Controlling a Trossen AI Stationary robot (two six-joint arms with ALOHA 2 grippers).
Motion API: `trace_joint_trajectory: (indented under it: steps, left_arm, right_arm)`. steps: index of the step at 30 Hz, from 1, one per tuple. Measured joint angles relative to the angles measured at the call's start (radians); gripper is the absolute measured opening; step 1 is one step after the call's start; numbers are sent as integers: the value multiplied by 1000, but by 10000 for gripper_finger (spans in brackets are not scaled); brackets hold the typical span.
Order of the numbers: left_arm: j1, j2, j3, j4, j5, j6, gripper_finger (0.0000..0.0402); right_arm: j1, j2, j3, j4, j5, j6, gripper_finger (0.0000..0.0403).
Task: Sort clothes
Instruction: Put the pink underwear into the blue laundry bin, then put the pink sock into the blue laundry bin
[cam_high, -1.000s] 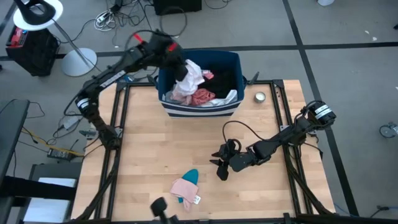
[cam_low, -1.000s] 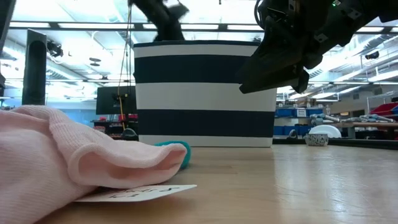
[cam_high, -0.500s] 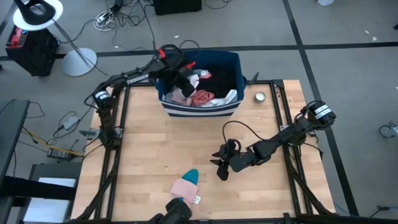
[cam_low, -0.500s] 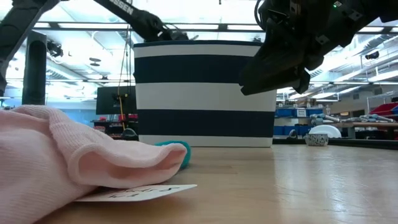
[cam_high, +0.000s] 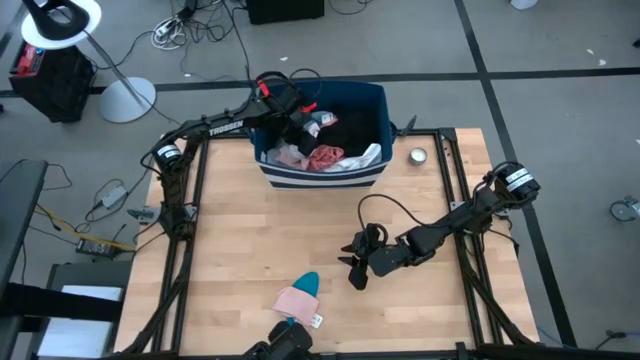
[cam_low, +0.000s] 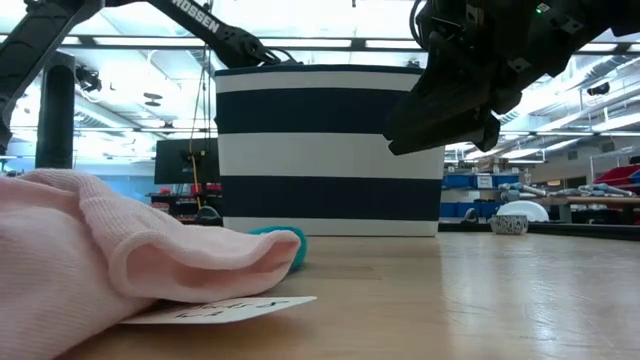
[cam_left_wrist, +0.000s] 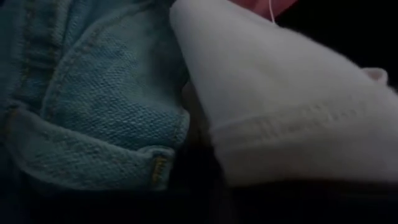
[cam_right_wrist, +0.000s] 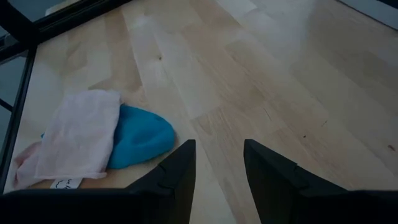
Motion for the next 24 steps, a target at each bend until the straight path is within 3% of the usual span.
trace_joint_trajectory:
  steps: [5,11,24]
  left_arm:
    - [0,1,8,-11,-1,0,98]
    - [-7,-16,66,-95,-39,77,103]
    - [-67,-276,109,-129,-126,117,103]
  right_arm:
    - [0,0,0,-2,0,0,137]
    - [0,0,0,-8,0,0,137]
    - [0,0,0,-17,0,2,137]
